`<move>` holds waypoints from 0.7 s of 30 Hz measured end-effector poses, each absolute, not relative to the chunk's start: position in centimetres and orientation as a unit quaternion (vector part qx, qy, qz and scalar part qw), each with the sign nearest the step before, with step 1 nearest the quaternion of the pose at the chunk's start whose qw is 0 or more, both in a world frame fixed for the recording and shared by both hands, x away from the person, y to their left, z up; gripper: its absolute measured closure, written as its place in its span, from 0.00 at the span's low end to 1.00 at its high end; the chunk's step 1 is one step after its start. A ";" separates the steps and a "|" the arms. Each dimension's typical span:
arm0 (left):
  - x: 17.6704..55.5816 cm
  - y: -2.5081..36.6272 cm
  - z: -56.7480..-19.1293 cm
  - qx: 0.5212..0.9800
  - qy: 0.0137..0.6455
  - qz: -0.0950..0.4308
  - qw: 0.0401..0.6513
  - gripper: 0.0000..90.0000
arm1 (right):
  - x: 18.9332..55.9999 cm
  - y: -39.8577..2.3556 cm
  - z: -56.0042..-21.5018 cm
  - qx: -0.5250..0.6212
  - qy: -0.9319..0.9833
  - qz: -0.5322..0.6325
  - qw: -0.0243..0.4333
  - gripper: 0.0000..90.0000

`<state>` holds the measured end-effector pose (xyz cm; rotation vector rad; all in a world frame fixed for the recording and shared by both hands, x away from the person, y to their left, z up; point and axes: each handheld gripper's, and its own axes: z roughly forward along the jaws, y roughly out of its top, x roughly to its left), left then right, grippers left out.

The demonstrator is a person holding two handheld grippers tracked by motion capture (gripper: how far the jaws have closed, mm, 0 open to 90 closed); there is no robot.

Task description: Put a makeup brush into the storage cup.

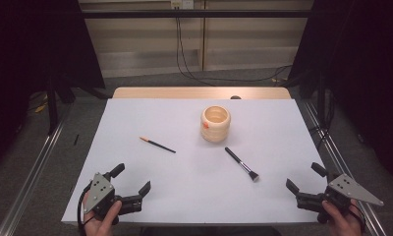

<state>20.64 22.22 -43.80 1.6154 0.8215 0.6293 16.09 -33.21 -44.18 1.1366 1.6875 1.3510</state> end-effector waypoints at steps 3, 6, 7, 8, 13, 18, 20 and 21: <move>20.6 22.2 -43.8 0.691 0.352 0.266 0.572 0.01 | 16.1 -33.1 -44.1 0.438 0.651 0.519 0.339 0.00; 20.7 22.3 -43.6 0.692 0.348 0.268 0.573 0.01 | 16.1 -32.9 -44.1 0.436 0.652 0.518 0.342 0.00; 20.7 22.3 -43.5 0.691 0.349 0.267 0.574 0.01 | 16.1 -32.9 -44.1 0.435 0.651 0.520 0.342 0.00; 20.7 22.3 -43.5 0.691 0.350 0.266 0.574 0.01 | 16.1 -32.9 -44.1 0.435 0.651 0.519 0.342 0.00; 21.2 22.1 -43.1 0.692 0.349 0.271 0.570 0.01 | 16.1 -32.9 -44.1 0.435 0.651 0.521 0.340 0.00; 21.6 21.6 -42.8 0.699 0.343 0.272 0.566 0.01 | 16.1 -33.0 -44.0 0.438 0.649 0.522 0.338 0.00; 21.8 21.4 -42.7 0.702 0.342 0.277 0.560 0.00 | 16.1 -33.0 -44.1 0.438 0.650 0.521 0.339 0.00; 22.1 21.1 -42.6 0.702 0.347 0.279 0.556 0.00 | 16.1 -33.0 -44.1 0.439 0.650 0.521 0.338 0.00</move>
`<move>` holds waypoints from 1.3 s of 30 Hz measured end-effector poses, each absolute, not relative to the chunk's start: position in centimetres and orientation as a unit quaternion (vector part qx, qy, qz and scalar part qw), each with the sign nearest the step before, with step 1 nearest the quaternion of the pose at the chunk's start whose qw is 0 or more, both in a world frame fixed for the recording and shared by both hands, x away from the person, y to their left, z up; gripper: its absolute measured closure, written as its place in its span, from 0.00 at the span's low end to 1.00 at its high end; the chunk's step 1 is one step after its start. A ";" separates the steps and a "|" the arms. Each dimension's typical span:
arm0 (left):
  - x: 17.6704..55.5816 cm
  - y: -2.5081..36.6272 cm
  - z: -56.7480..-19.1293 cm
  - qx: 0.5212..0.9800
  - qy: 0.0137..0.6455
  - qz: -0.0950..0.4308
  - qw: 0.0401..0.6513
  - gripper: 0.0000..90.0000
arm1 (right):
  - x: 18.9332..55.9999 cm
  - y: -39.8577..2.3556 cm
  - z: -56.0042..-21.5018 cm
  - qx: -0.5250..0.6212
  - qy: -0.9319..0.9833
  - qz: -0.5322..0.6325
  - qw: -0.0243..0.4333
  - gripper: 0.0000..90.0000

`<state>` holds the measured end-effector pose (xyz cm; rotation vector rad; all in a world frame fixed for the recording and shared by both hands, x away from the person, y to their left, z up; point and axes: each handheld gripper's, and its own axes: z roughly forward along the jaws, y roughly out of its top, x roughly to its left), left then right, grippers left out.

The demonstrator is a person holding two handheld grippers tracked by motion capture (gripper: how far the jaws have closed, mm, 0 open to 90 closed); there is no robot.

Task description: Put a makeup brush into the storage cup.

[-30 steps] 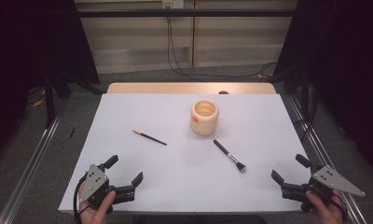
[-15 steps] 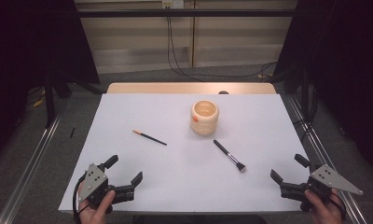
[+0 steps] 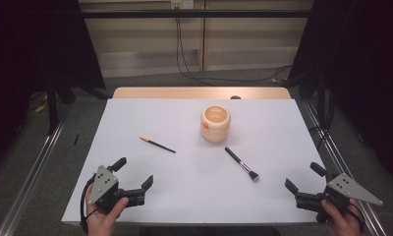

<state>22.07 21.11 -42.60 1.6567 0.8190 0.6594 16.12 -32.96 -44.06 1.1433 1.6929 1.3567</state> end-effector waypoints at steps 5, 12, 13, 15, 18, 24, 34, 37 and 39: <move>22.9 20.8 -42.4 0.704 0.346 0.274 0.557 0.01 | 16.2 -32.9 -44.1 0.439 0.649 0.523 0.336 0.00; 24.4 20.6 -42.3 0.716 0.336 0.270 0.549 0.02 | 16.2 -33.0 -44.1 0.438 0.649 0.522 0.337 0.00; 24.6 20.5 -42.3 0.719 0.335 0.273 0.545 0.02 | 16.2 -33.0 -44.1 0.438 0.650 0.523 0.335 0.00; 25.0 20.4 -42.2 0.720 0.335 0.272 0.543 0.02 | 16.3 -33.0 -44.1 0.439 0.647 0.523 0.339 0.00; 25.5 20.1 -41.9 0.722 0.329 0.272 0.544 0.02 | 16.3 -33.0 -44.1 0.440 0.647 0.523 0.339 0.00; 26.7 19.7 -41.3 0.722 0.320 0.255 0.558 0.04 | 16.3 -33.0 -44.1 0.439 0.650 0.522 0.335 0.00; 28.9 19.7 -41.4 0.728 0.330 0.260 0.542 0.04 | 16.4 -33.0 -44.1 0.439 0.651 0.521 0.335 0.00; 29.5 19.9 -41.6 0.729 0.340 0.266 0.532 0.03 | 16.4 -33.0 -44.1 0.439 0.653 0.520 0.333 0.00; 29.9 19.9 -41.6 0.728 0.343 0.264 0.531 0.04 | 16.4 -33.0 -44.2 0.442 0.649 0.521 0.335 0.00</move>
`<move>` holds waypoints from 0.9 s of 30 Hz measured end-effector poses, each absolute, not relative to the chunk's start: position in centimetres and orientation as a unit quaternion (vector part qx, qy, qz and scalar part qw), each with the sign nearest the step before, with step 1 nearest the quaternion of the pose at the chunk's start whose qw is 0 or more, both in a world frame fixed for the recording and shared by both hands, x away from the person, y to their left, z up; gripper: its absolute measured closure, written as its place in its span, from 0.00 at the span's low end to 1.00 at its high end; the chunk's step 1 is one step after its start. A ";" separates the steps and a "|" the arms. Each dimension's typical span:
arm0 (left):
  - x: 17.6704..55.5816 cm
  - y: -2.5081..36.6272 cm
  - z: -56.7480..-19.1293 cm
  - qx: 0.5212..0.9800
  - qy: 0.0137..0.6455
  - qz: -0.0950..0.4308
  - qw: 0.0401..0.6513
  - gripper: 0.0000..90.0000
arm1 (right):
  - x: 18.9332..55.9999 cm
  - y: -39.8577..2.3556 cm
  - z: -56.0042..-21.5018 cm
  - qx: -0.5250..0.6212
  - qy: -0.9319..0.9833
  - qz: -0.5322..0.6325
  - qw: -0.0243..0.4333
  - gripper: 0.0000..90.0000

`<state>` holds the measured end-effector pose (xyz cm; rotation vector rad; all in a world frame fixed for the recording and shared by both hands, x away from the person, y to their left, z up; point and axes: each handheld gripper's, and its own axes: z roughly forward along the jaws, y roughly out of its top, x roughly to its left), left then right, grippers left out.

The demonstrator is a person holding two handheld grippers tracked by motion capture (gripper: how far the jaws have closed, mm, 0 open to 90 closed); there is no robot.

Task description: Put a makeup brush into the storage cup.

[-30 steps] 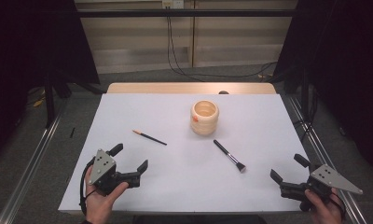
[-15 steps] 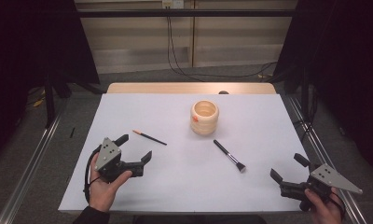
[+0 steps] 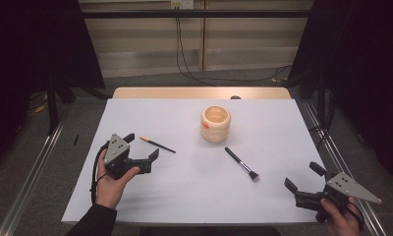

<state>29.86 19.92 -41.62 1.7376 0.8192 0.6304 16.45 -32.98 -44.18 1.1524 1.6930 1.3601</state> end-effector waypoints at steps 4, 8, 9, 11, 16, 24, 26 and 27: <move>30.5 19.7 -41.7 0.731 0.341 0.259 0.531 0.05 | 16.4 -33.0 -44.2 0.438 0.652 0.520 0.334 0.00; 31.3 19.4 -41.4 0.736 0.340 0.261 0.523 0.05 | 16.4 -32.9 -44.2 0.438 0.653 0.519 0.335 0.00; 31.5 19.4 -41.3 0.739 0.340 0.266 0.517 0.05 | 16.5 -32.9 -44.2 0.437 0.653 0.519 0.336 0.00; 31.9 19.3 -41.0 0.742 0.344 0.269 0.509 0.05 | 16.5 -32.9 -44.2 0.438 0.652 0.520 0.335 0.00; 33.3 19.0 -40.6 0.748 0.338 0.265 0.505 0.05 | 16.5 -32.8 -44.1 0.433 0.655 0.521 0.334 0.00; 35.3 18.9 -39.8 0.722 0.362 0.260 0.530 0.05 | 16.4 -32.7 -44.2 0.433 0.656 0.522 0.333 0.00; 35.6 18.8 -39.6 0.724 0.357 0.270 0.525 0.04 | 16.4 -32.7 -44.2 0.427 0.658 0.520 0.338 0.00; 35.8 18.8 -39.6 0.721 0.361 0.272 0.525 0.05 | 16.4 -32.6 -44.2 0.429 0.659 0.520 0.333 0.00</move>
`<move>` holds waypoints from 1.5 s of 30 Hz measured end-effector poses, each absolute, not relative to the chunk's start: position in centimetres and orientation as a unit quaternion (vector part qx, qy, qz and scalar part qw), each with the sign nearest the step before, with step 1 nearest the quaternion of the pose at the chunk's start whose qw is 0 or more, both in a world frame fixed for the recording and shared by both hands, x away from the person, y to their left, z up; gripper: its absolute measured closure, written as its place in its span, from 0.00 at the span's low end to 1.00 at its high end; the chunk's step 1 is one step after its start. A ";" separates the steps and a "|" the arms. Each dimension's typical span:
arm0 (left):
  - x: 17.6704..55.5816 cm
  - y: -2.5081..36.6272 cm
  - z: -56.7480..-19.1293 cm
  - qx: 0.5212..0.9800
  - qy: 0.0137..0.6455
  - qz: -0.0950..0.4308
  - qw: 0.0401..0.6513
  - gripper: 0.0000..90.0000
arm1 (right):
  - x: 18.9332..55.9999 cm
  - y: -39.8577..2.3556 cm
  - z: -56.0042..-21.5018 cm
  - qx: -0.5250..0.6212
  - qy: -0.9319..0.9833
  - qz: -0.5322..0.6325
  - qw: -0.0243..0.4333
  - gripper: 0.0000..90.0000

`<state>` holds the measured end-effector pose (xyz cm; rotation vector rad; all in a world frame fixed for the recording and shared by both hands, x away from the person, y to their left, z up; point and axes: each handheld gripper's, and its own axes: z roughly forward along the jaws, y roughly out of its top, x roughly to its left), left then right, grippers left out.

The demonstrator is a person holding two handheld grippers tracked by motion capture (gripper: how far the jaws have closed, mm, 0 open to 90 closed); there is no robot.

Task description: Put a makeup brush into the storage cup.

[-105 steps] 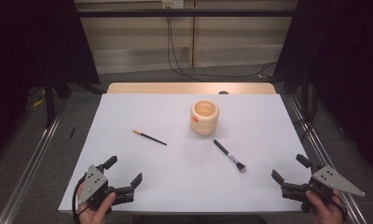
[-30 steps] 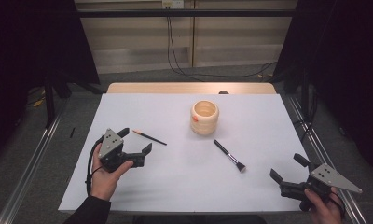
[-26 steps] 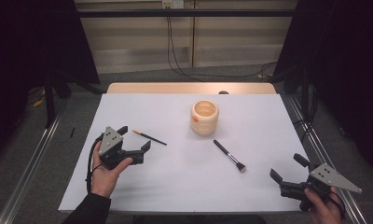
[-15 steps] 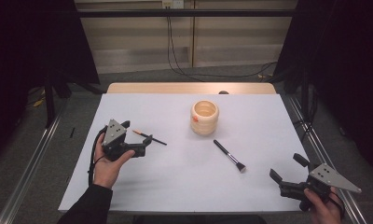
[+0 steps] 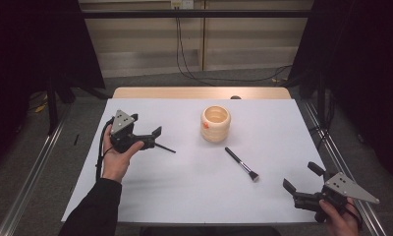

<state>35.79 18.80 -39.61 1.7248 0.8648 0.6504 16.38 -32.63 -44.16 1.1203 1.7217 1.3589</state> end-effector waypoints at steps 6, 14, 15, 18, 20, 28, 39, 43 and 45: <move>37.4 19.0 -39.5 0.732 0.374 0.272 0.500 0.05 | 16.4 -32.6 -44.1 0.428 0.660 0.521 0.330 0.00; 39.3 18.5 -39.1 0.734 0.388 0.266 0.489 0.05 | 16.5 -32.6 -44.2 0.432 0.658 0.520 0.332 0.00; 39.4 18.3 -39.2 0.736 0.391 0.266 0.485 0.05 | 16.5 -32.7 -44.2 0.432 0.657 0.521 0.331 0.00; 39.6 18.2 -39.5 0.743 0.402 0.253 0.471 0.05 | 16.5 -32.8 -44.2 0.436 0.655 0.522 0.329 0.00; 39.6 18.1 -39.6 0.753 0.413 0.240 0.452 0.05 | 16.5 -32.7 -44.3 0.436 0.655 0.521 0.331 0.00; 40.2 17.7 -39.3 0.765 0.449 0.200 0.415 0.09 | 16.5 -32.6 -44.2 0.433 0.658 0.521 0.329 0.00; 41.6 16.7 -38.6 0.782 0.491 0.154 0.351 0.11 | 16.5 -32.5 -44.2 0.430 0.659 0.523 0.326 0.00; 42.1 16.5 -38.9 0.782 0.515 0.133 0.325 0.12 | 16.5 -32.6 -44.2 0.430 0.660 0.523 0.325 0.00; 42.4 16.6 -39.0 0.775 0.534 0.129 0.312 0.14 | 16.5 -32.6 -44.2 0.430 0.660 0.523 0.325 0.00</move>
